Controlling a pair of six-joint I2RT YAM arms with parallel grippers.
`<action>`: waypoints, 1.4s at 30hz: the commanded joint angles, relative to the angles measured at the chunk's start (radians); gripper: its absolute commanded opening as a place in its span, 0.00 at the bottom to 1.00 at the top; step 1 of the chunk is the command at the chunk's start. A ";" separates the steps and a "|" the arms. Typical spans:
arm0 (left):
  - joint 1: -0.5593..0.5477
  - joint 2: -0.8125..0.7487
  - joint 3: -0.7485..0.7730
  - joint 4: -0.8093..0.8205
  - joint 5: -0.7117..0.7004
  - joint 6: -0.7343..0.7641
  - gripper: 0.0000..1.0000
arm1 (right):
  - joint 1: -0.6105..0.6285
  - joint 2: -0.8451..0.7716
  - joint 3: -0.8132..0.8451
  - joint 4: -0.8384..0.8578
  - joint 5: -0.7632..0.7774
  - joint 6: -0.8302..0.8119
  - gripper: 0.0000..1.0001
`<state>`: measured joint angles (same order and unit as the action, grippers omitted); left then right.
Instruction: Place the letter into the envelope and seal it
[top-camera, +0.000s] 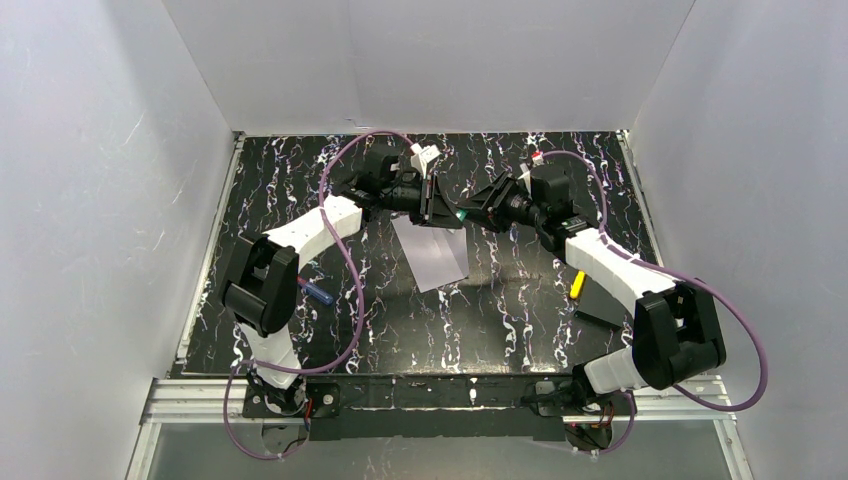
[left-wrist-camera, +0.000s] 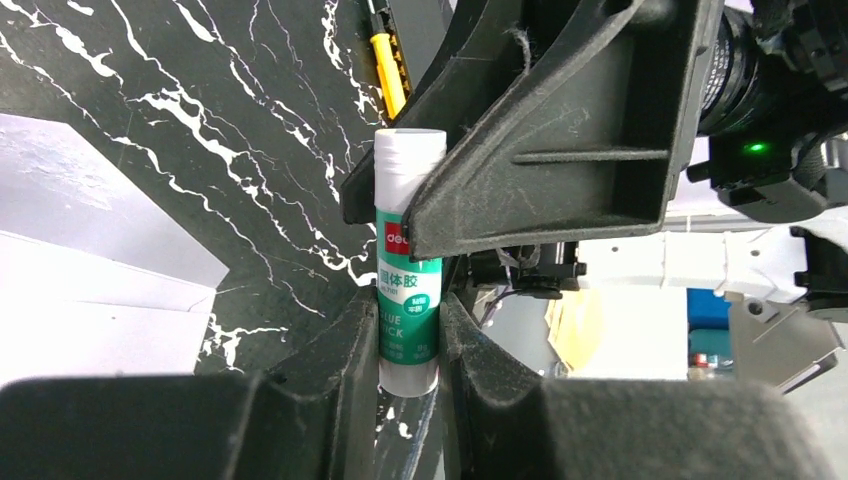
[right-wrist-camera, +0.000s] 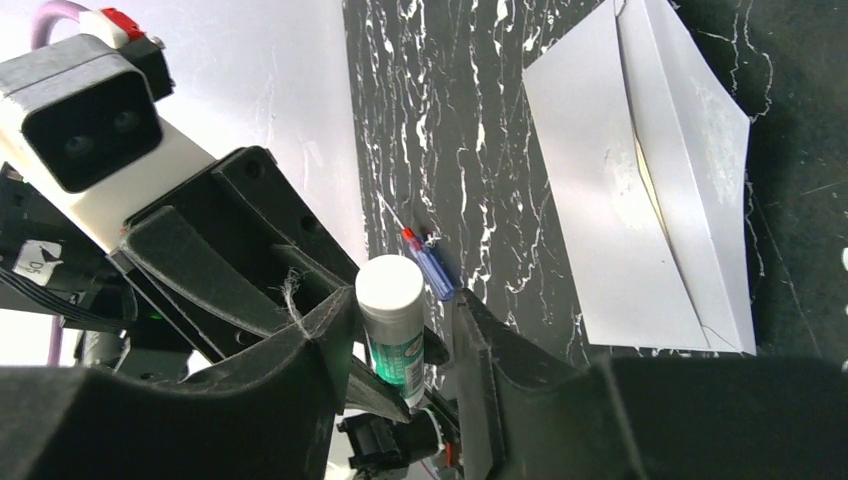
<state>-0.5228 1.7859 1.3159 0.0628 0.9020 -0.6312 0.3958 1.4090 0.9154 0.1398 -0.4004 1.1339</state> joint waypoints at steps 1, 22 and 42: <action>-0.002 -0.070 -0.012 -0.050 0.017 0.138 0.00 | 0.006 0.007 0.064 -0.042 -0.025 -0.052 0.43; 0.022 -0.093 0.073 -0.584 0.103 0.750 0.00 | -0.105 -0.008 0.094 -0.086 -0.299 -0.194 0.01; 0.035 -0.128 0.039 -0.592 0.179 0.813 0.00 | -0.182 0.005 0.146 -0.194 -0.352 -0.267 0.04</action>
<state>-0.4862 1.7187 1.3605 -0.5171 1.0328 0.1825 0.1776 1.4132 0.9951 -0.0231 -0.7517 0.9340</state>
